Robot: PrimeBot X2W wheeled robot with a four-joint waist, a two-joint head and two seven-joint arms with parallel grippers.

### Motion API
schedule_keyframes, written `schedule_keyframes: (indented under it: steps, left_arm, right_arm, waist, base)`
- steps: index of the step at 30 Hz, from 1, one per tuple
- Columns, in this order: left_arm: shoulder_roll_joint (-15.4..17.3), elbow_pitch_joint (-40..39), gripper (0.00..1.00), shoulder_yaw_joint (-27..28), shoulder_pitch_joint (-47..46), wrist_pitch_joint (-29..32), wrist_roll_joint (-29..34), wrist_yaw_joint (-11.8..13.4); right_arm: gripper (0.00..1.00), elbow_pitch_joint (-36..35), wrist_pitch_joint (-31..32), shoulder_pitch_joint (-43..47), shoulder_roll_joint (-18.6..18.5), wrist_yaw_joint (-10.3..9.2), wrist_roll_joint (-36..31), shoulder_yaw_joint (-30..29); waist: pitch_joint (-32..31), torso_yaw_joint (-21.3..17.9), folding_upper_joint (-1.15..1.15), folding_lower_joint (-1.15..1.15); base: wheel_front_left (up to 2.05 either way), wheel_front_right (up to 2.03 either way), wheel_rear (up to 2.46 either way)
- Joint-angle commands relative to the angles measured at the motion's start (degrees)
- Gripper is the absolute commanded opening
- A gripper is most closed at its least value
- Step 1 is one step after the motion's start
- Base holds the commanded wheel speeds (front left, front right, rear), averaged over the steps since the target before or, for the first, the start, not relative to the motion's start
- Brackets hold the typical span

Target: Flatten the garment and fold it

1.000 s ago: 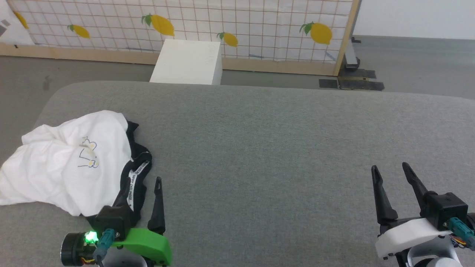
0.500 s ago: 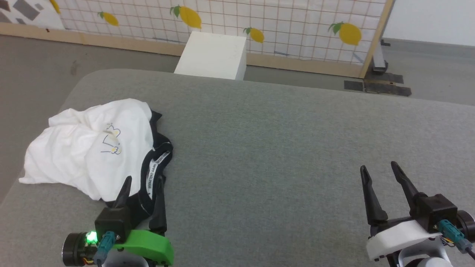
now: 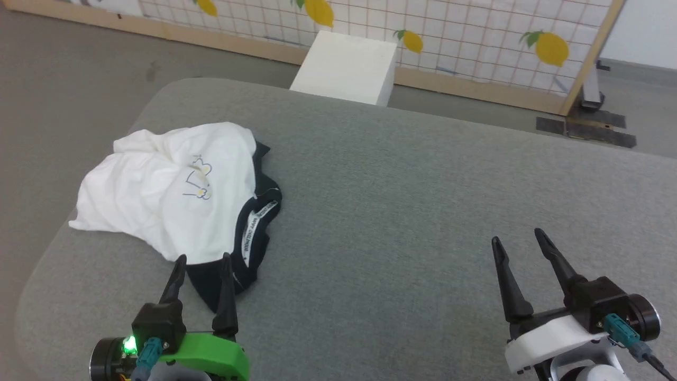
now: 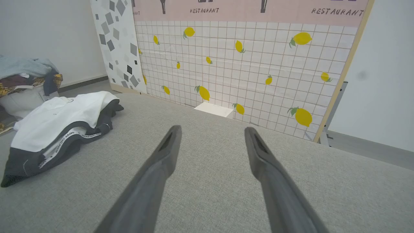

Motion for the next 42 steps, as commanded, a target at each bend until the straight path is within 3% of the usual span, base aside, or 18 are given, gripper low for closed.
schedule_keyframes:
  steps: [1,42]
  left_arm:
    - [-0.19,-0.22,1.00,-0.22,0.74,-0.68,-0.29,0.37]
    - [-0.29,0.00,1.00,-2.32,3.36,-5.47,-2.27,1.48]
  right_arm:
    - [1.00,0.25,-0.74,-1.03,0.07,-0.06,-0.20,0.44]
    - [1.00,2.23,-5.55,-1.25,0.12,-0.09,0.51,2.97]
  waist:
    - [0.35,1.51,0.00,0.00]
    - [0.85,12.33,0.00,0.00]
  base:
    - [0.00,0.00,0.00]
    - [0.00,0.00,0.00]
